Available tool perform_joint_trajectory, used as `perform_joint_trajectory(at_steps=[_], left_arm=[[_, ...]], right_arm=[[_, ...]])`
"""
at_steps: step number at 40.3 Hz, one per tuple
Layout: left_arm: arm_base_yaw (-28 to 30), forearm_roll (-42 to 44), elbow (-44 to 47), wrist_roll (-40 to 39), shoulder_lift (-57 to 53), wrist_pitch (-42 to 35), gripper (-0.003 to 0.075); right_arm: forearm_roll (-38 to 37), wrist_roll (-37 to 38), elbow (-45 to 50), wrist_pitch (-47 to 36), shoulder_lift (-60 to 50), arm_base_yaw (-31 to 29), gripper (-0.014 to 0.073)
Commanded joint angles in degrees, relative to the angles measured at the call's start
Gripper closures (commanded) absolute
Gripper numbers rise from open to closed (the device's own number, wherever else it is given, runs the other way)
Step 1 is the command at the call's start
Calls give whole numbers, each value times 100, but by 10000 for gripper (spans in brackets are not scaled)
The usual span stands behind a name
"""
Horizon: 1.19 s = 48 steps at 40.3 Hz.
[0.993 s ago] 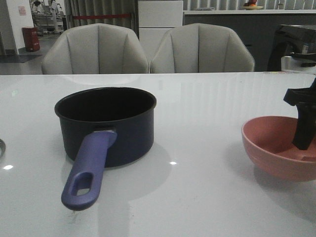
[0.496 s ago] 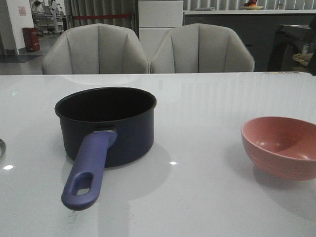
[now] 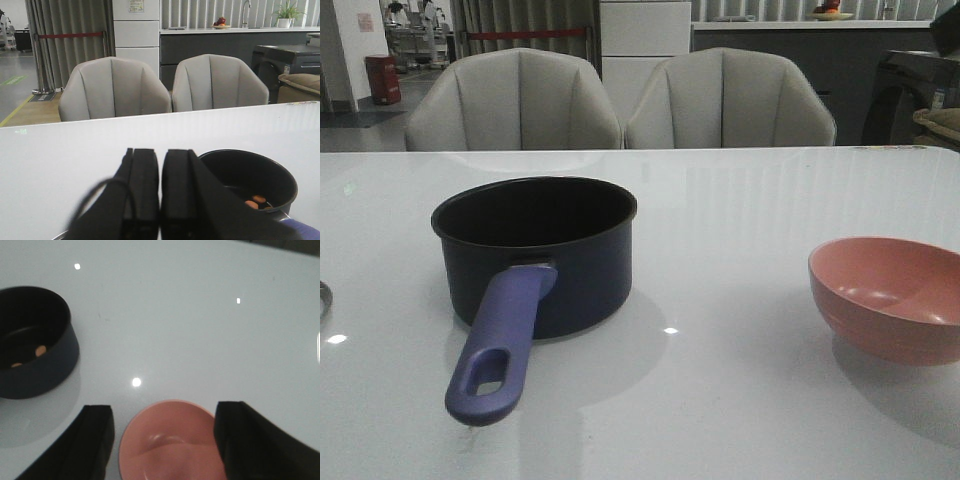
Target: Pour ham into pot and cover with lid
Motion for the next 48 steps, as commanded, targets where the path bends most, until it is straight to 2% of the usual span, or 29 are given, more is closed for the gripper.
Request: perform_joint_trajectory(at_steps=[1,8,17,19,20,22,23,24,25,28,31,33,35,43,45,48], left_arm=[[-28,-12,-150,-13,59,-446,607],[-28,-12,-150,-13,59,-446,607],[-28,-12,-150,-13,59,-460,606],[-28,-12,-150,-13,59,-470,606],[-28,-12,-150,-13,59,-483,606],[-28,-12,-166,-13,59,-466,606],[-28,-12,-173,-13,59,-441,606],[-28,-12,-187,-13,59,-436,605],[-28,-12,-187,-13,59,-407,603],[-28,-12,-237,-13,59,-365,603],[-28,-12,-378,-13,70,-219,588],[-28,22,-548,-13,122,-17,552],[-28,112,-807,-13,225,308,483],[-28,263,-1727,-13,1138,1155,119],[-28,263,-1949,-26,1414,1317,72],[-28,263,-2215,-88,1852,1552,62]], right_arm=[[77,-100,314,-867,-813,266,57],[77,-100,1292,-1452,-2306,461,57],[82,-100,2254,-1492,-3511,461,67],[82,-100,2382,-1540,-3654,461,111],[82,-100,2428,-1559,-3693,461,161],[82,-100,2454,-1529,-3746,461,304],[82,-100,2454,-1515,-3753,461,347],[82,-100,2454,-1486,-3753,461,457],[82,-100,2454,-1480,-3753,461,481],[91,-100,2454,-1487,-3753,461,410],[91,-100,2454,-1487,-3753,461,403],[91,-100,2454,-1487,-3753,461,403],[91,-100,2454,-1487,-3753,461,403],[91,-100,2454,-1493,-3753,461,403],[91,-100,2454,-1493,-3753,461,403],[91,-100,2454,-1493,-3753,461,403]])
